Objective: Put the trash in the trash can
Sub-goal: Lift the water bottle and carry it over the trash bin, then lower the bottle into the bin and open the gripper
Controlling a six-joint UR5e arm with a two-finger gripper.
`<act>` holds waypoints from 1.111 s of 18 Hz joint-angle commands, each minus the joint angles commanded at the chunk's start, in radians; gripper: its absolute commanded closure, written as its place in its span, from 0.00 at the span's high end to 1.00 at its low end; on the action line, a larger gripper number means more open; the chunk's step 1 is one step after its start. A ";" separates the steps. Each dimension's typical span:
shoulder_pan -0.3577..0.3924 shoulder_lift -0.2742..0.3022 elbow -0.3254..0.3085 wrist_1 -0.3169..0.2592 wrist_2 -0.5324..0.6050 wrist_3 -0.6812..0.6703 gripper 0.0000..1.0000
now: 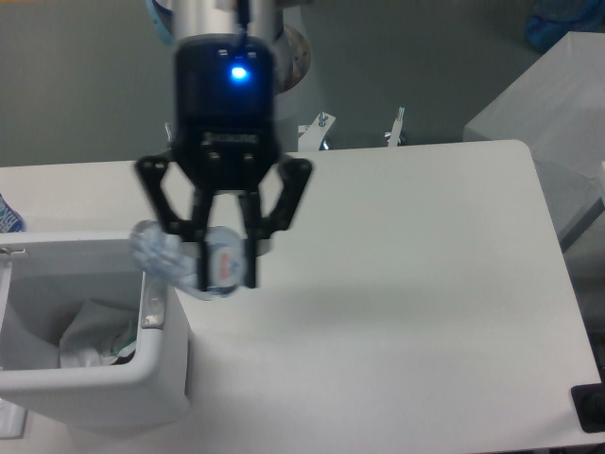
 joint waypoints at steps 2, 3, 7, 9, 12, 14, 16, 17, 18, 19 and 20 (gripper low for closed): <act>-0.019 -0.003 -0.008 0.000 0.000 0.000 0.23; -0.031 -0.009 -0.009 0.000 0.000 0.002 0.23; -0.078 -0.046 -0.014 0.000 0.002 0.005 0.24; -0.085 -0.058 -0.012 0.002 0.003 0.005 0.24; -0.092 -0.069 -0.014 0.000 0.003 0.005 0.24; -0.095 -0.072 -0.014 0.002 0.003 0.005 0.24; -0.097 -0.077 -0.015 0.000 0.003 0.005 0.28; -0.098 -0.075 -0.020 0.000 0.003 0.006 0.33; -0.098 -0.075 -0.028 0.002 0.003 0.006 0.35; -0.098 -0.074 -0.032 0.002 0.003 0.012 0.35; -0.098 -0.072 -0.037 0.000 0.003 0.017 0.35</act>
